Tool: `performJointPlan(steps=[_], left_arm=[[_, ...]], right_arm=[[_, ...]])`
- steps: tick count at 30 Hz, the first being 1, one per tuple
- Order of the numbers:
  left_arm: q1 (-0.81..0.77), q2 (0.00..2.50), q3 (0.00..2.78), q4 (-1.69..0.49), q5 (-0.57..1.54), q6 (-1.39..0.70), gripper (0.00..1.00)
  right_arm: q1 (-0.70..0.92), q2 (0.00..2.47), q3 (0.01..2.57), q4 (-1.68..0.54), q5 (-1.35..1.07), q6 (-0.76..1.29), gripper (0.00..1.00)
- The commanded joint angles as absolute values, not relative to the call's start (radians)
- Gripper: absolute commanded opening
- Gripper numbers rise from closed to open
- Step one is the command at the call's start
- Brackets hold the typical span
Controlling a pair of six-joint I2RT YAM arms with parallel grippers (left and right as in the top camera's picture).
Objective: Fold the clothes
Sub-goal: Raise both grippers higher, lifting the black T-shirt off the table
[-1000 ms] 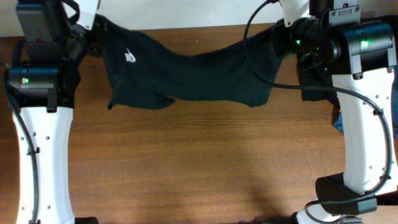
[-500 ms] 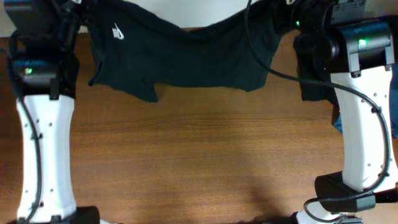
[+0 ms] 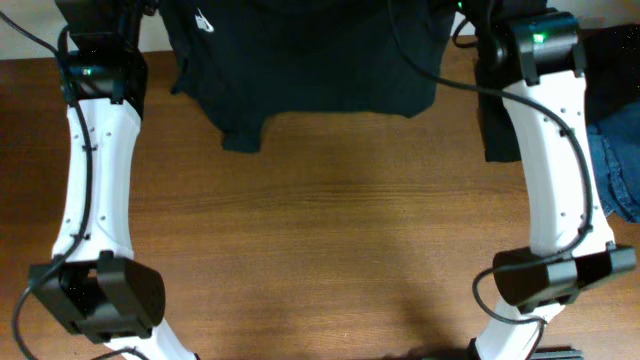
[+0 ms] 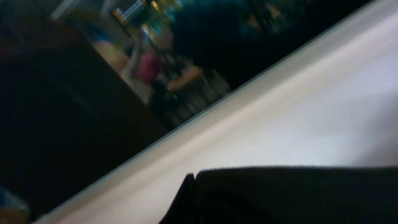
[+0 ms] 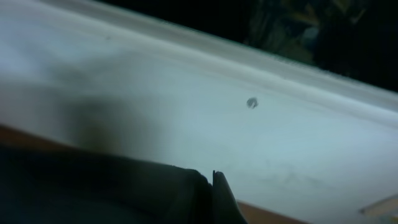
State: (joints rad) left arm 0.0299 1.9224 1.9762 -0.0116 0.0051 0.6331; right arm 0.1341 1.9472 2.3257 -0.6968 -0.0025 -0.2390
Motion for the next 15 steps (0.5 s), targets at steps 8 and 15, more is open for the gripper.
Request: performJointPlan(steps=[8, 15], left_arm=[[0.134, 1.945, 2.045, 0.198, 0.141, 0.604, 0.00], [0.138, 1.938, 2.133, 0.202, 0.361, 0.526, 0.00]], right_arm=[[0.089, 1.972, 2.341, -0.506, 0.012, -0.230, 0.04], [0.083, 1.972, 2.341, -0.486, 0.012, -0.231, 0.04]])
